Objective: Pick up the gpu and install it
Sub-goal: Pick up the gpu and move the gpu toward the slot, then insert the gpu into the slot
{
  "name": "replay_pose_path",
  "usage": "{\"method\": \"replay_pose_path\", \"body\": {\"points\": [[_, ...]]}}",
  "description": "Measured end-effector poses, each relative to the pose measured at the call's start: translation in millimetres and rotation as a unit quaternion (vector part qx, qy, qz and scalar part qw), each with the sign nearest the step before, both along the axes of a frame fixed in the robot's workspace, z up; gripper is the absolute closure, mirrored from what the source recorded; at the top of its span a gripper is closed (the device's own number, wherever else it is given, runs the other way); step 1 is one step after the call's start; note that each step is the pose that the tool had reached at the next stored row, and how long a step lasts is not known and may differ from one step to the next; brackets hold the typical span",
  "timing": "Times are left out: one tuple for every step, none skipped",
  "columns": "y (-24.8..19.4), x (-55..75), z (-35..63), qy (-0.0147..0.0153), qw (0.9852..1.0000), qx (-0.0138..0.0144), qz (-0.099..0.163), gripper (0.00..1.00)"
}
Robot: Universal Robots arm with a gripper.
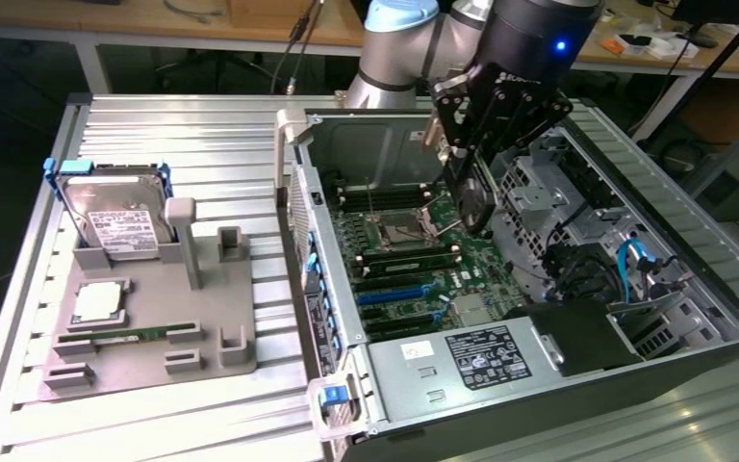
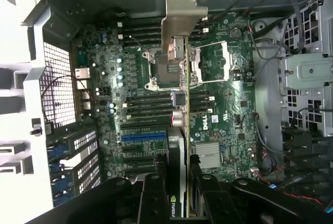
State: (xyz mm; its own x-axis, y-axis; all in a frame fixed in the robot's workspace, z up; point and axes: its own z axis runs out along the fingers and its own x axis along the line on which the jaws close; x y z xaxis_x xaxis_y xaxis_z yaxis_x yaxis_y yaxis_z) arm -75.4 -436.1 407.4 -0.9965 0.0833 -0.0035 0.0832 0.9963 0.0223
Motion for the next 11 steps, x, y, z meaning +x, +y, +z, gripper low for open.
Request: {"method": "replay_pose_path", "body": {"points": [[0.0,0.0,0.0,0.0,1.0,0.0,0.0,0.73],[0.0,0.0,0.0,0.0,1.0,0.0,0.0,0.73],[0.0,0.0,0.0,0.0,1.0,0.0,0.0,0.73],[0.0,0.0,0.0,0.0,1.0,0.0,0.0,0.73],[0.0,0.0,0.0,0.0,1.0,0.0,0.0,0.73],[0.0,0.0,0.0,0.0,1.0,0.0,0.0,0.73],[0.0,0.0,0.0,0.0,1.0,0.0,0.0,0.73],[0.0,0.0,0.0,0.0,1.0,0.0,0.0,0.73],[0.0,0.0,0.0,0.0,1.0,0.0,0.0,0.73],[0.0,0.0,0.0,0.0,1.0,0.0,0.0,0.73],[0.0,0.0,0.0,0.0,1.0,0.0,0.0,0.73]]}}
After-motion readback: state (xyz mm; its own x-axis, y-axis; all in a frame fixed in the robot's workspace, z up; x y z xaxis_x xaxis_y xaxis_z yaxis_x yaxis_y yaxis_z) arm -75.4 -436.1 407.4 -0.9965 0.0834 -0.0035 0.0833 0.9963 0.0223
